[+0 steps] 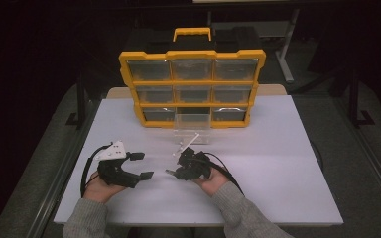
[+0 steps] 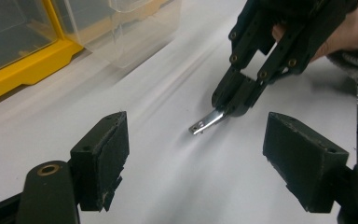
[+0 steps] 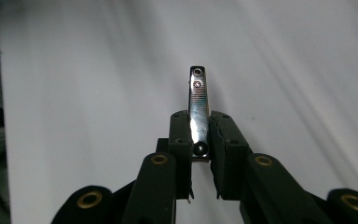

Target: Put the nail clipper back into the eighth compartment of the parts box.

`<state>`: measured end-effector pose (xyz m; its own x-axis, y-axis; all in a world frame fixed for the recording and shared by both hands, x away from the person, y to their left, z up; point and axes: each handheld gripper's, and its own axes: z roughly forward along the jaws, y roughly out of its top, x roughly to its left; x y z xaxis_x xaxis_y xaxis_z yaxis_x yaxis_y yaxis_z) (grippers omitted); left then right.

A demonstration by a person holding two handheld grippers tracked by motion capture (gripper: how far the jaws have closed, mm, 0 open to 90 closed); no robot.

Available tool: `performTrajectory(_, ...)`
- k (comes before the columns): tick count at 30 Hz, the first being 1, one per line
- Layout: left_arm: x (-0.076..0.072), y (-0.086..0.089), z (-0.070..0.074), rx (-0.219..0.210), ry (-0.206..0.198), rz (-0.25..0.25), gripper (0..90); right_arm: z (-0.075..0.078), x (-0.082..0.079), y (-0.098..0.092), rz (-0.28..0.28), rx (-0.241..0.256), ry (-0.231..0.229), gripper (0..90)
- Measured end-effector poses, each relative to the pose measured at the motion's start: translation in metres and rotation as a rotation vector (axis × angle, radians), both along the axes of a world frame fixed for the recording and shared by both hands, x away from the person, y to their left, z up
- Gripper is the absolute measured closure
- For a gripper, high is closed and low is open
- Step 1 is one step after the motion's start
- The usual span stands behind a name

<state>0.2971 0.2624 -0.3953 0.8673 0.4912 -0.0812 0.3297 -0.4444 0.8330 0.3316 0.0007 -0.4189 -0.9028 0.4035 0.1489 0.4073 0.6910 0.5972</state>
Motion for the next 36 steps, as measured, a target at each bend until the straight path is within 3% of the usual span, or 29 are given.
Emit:
performTrajectory(2, 0.0, 0.0, 0.0, 0.002, -0.002, 0.001, 22.3, 0.005, 0.002, -0.003, 0.009, 0.031, 0.017, 78.0)
performTrajectory(6, 0.0, 0.001, 0.001, 0.002, -0.005, 0.001, 22.2, 0.019, 0.007, -0.009, 0.025, 0.047, -0.008, 78.0)
performTrajectory(13, -0.001, 0.0, 0.0, -0.009, 0.004, 0.012, 22.2, 0.039, 0.015, -0.016, 0.036, 0.044, -0.034, 78.0)
performTrajectory(19, 0.0, 0.0, 0.0, -0.006, 0.003, 0.011, 22.2, 0.051, 0.021, -0.024, 0.026, 0.064, -0.022, 78.0)
performTrajectory(23, 0.001, 0.001, 0.001, 0.004, -0.019, -0.003, 22.2, 0.058, 0.026, -0.027, 0.031, 0.067, -0.03, 78.0)
performTrajectory(36, 0.001, 0.002, 0.0, 0.01, -0.006, 0.0, 22.2, 0.087, 0.037, -0.04, 0.017, 0.106, -0.044, 78.0)
